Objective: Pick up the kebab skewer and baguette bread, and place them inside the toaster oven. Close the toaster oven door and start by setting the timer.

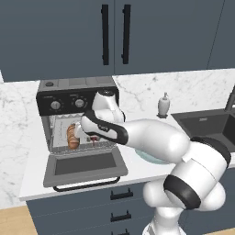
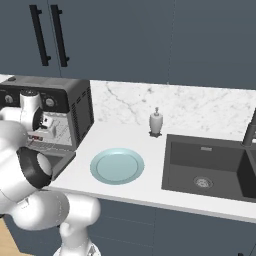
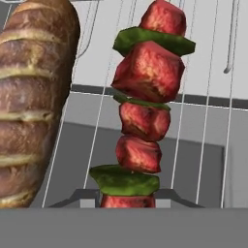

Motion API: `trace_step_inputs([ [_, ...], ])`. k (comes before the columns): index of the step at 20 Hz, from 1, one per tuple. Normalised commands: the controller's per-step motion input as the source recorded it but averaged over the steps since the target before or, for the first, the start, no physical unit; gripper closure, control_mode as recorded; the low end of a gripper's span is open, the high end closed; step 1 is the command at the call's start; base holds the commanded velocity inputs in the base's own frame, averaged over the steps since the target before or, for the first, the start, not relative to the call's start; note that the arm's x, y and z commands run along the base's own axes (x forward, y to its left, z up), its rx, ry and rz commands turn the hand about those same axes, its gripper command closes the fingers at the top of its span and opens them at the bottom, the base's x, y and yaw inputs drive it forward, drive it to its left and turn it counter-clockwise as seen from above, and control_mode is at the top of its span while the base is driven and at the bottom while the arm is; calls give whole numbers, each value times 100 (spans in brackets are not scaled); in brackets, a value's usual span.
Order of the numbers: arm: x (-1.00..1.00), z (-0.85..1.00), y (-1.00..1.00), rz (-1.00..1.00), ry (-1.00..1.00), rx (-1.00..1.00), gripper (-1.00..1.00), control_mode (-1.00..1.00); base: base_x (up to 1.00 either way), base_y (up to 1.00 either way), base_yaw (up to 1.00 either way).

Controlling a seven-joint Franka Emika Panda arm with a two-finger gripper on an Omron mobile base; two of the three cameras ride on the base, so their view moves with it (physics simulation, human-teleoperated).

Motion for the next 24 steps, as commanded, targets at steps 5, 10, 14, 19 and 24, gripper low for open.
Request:
trace_step_inputs([
  [5, 0, -29, 0, 0, 0, 0, 100, -100, 0, 0, 0],
  [10, 0, -21, 0, 0, 0, 0, 100, -100, 0, 0, 0],
  [14, -18, -5, 0, 0, 0, 0, -100, -100, 0, 0, 0],
  [19, -13, 0, 0, 0, 0, -1, -100, -100, 0, 0, 0],
  [24, 0, 19, 0, 0, -3, 0, -100, -100, 0, 0, 0],
])
